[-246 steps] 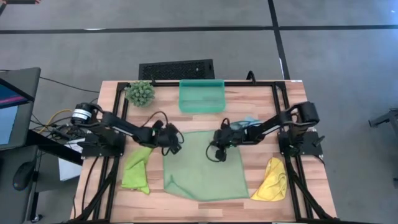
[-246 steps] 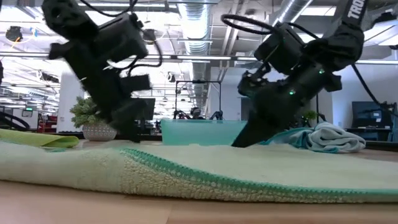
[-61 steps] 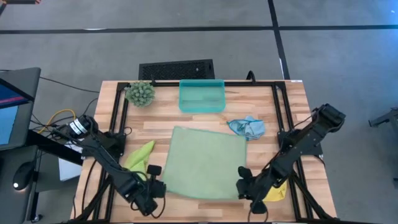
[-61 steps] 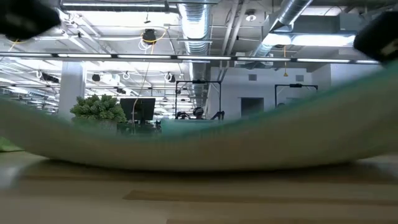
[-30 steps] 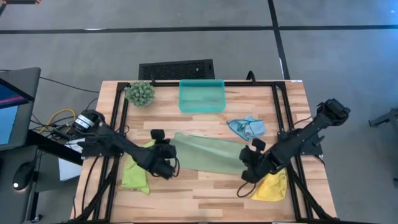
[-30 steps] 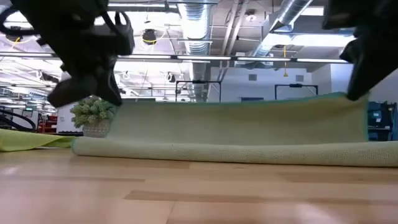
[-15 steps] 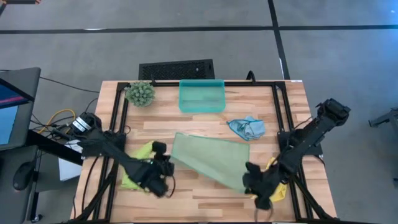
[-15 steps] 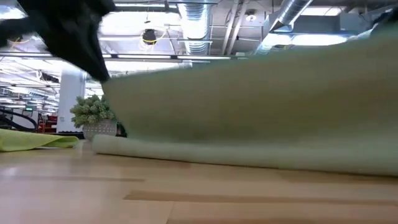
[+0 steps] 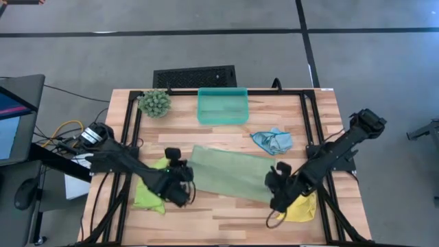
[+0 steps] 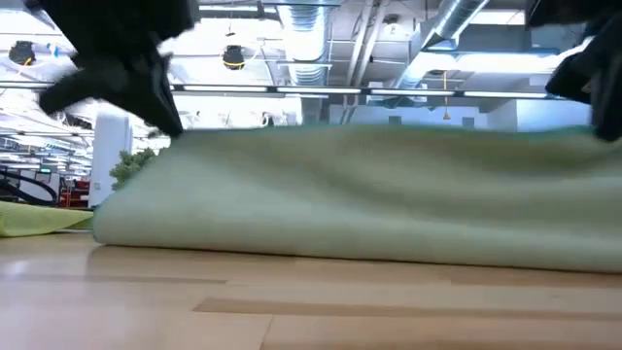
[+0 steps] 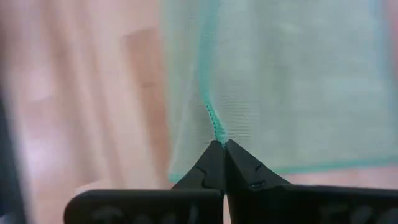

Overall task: Fold microfiber towels
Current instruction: Fold the green towel

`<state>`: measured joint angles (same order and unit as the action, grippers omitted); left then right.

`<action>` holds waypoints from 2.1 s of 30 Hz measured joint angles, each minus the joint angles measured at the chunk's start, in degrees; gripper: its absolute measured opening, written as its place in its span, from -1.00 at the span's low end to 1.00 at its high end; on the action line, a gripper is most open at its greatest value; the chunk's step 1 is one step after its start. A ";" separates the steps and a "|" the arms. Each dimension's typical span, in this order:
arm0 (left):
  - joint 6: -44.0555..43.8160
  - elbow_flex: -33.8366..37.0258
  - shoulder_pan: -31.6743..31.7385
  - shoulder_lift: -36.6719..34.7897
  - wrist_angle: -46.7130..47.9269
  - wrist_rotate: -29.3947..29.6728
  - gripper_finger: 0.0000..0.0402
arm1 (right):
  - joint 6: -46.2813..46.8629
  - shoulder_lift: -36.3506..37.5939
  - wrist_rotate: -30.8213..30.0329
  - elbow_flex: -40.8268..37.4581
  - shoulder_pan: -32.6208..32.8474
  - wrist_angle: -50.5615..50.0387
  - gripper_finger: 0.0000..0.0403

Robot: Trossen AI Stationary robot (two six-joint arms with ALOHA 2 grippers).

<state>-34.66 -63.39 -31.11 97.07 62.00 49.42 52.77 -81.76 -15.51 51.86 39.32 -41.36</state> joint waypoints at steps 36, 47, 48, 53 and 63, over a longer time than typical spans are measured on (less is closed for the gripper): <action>13.03 13.67 16.83 0.53 -34.02 -5.24 -1.00 | 3.19 -0.09 -7.21 -5.04 -11.37 -3.43 -0.92; 13.55 14.96 18.86 0.53 -38.85 -5.22 -0.94 | 2.32 -0.09 -7.15 -10.02 -13.71 0.31 -0.85; 14.05 14.96 19.07 0.53 -39.36 -5.47 -0.90 | 2.32 -0.09 -7.15 -10.20 -13.71 0.34 -0.84; 14.28 14.94 20.39 0.39 -37.57 -5.63 -0.61 | 2.30 -0.09 -7.95 -10.99 -14.37 0.50 -0.70; 9.62 10.09 19.03 0.16 -27.22 -4.55 -0.34 | 7.95 0.13 -11.08 -10.95 -14.09 -5.88 -0.51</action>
<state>-25.04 -53.29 -12.08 97.23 34.77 44.88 60.72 -81.62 -26.59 40.91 25.23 -47.24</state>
